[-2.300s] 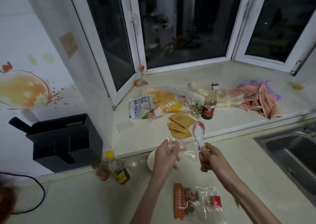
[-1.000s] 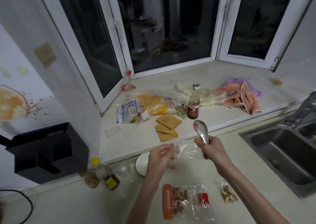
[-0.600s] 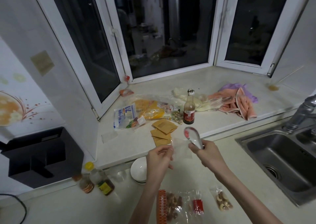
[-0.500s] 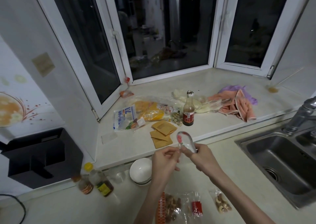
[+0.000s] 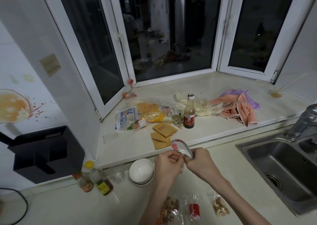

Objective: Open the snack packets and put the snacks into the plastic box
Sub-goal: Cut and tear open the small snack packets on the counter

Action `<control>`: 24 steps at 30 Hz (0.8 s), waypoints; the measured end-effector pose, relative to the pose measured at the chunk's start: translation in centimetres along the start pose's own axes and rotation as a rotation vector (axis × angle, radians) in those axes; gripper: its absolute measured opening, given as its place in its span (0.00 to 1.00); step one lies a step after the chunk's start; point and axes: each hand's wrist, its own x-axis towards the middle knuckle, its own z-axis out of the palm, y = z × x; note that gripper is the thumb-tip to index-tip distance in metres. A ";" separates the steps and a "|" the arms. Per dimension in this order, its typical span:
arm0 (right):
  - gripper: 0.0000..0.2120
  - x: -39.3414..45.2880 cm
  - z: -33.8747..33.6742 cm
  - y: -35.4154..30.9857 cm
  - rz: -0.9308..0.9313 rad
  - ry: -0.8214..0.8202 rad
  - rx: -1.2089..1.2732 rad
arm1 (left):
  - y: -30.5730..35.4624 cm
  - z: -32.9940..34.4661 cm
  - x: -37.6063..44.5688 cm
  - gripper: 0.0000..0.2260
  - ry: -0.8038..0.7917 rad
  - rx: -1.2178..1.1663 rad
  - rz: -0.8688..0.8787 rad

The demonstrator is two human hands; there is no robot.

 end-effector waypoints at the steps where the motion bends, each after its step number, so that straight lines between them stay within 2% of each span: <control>1: 0.20 -0.1 0.0 0.0 -0.018 0.004 0.002 | 0.0 -0.1 0.0 0.04 -0.009 0.009 -0.007; 6: 0.18 -0.1 -0.1 0.1 -0.065 0.021 0.049 | 0.1 -0.5 -0.2 0.06 -0.077 -0.021 -0.037; 9: 0.20 -0.2 -0.2 0.3 -0.075 -0.005 0.055 | -0.2 -0.6 -0.3 0.05 -0.090 0.023 -0.015; 13: 0.21 -0.3 0.1 0.6 -0.055 -0.046 0.039 | -0.9 -0.5 -0.3 0.05 -0.088 0.186 0.030; 17: 0.19 -0.6 0.6 0.7 -0.089 -0.051 0.035 | -1.1 -0.6 0.0 0.07 -0.064 0.463 0.186; 24: 0.23 -0.7 0.7 0.4 -0.113 -0.043 0.069 | -1.5 -1.2 0.7 0.10 -0.087 0.575 0.238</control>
